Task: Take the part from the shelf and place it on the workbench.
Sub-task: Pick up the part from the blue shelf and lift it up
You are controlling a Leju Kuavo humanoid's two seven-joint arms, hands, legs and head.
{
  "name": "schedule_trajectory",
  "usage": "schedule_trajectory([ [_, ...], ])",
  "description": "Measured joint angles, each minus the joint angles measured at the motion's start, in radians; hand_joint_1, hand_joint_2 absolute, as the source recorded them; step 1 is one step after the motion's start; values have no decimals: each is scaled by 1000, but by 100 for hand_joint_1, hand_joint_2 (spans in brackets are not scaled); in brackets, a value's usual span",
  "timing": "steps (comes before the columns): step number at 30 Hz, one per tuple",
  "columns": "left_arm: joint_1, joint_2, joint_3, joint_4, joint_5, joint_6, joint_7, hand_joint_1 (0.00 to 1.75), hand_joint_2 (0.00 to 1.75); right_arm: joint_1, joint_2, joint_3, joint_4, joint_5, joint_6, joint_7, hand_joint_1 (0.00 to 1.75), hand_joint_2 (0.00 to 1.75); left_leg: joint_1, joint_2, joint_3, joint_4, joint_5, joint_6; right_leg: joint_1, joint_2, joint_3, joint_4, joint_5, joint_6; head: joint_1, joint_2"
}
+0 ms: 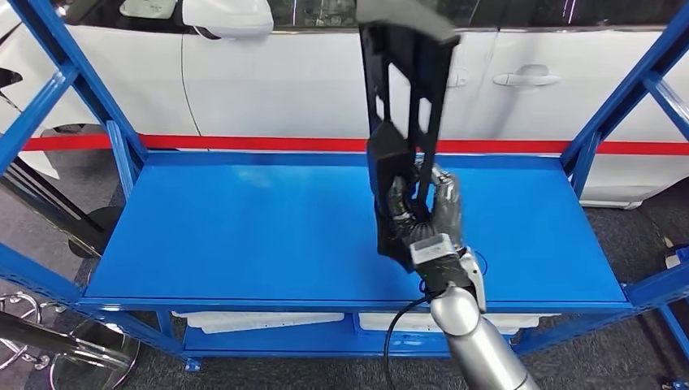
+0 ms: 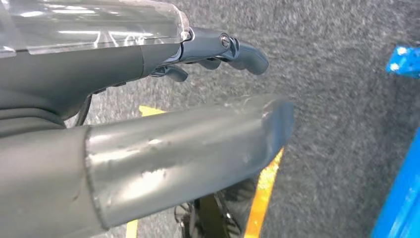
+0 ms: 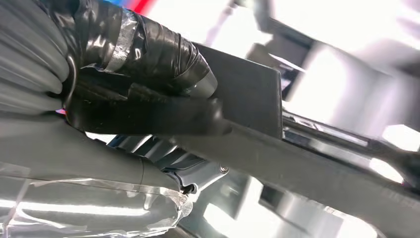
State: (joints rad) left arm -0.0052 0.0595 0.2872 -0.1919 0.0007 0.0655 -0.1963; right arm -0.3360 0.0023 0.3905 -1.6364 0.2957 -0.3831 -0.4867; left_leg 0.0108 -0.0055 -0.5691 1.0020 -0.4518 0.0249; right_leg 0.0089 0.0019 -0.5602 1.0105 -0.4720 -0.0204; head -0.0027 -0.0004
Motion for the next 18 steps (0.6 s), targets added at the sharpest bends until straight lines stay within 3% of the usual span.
schedule_trajectory([
  [2,0,5,7,0,-1,-23,-22,0,0,24,-11,-10,-95,-75,44,-46,175,175,-1,1,-3,0,-1,-10,-3,-1,0,-6,1,-3,0,0],
  [4,0,8,13,0,-2,-42,-46,0,0,46,-17,-13,-186,-161,98,-87,175,175,-1,2,-15,28,-25,-19,-10,-3,3,-15,5,-8,0,0],
  [7,0,11,23,0,-4,-53,-62,0,0,62,-19,-13,-297,-223,146,-104,175,175,3,2,-91,200,-116,-34,-11,-7,5,-18,5,-17,0,0],
  [8,1,11,25,0,-3,-54,-63,0,0,68,-20,-13,-320,-263,179,-108,175,175,4,2,-116,255,-135,-38,-11,-8,5,-16,4,-18,0,0],
  [9,1,11,27,0,-2,-52,-62,0,0,74,-21,-12,-343,-331,237,-110,175,175,5,2,-127,279,-136,-41,-11,-8,4,-13,3,-19,0,0],
  [10,1,11,31,0,0,-49,-57,0,0,79,-22,-10,-368,-431,326,-106,175,175,7,2,-120,265,-118,-43,-11,-7,3,-8,1,-18,0,0],
  [13,-4,11,48,0,12,-36,-31,0,0,87,-24,8,-440,-717,604,-64,175,175,8,3,-31,83,-27,-38,-11,-4,2,7,-8,-10,0,0],
  [15,-7,9,60,0,19,-31,-14,0,0,93,-26,18,-464,-777,708,-38,175,175,4,2,0,18,-11,-27,-9,-4,0,9,-8,-1,0,0],
  [18,-10,6,74,0,21,-26,10,0,0,109,-40,26,-470,-771,798,-26,175,175,6,0,2,4,-3,-8,-8,-3,-2,9,-10,14,0,0],
])
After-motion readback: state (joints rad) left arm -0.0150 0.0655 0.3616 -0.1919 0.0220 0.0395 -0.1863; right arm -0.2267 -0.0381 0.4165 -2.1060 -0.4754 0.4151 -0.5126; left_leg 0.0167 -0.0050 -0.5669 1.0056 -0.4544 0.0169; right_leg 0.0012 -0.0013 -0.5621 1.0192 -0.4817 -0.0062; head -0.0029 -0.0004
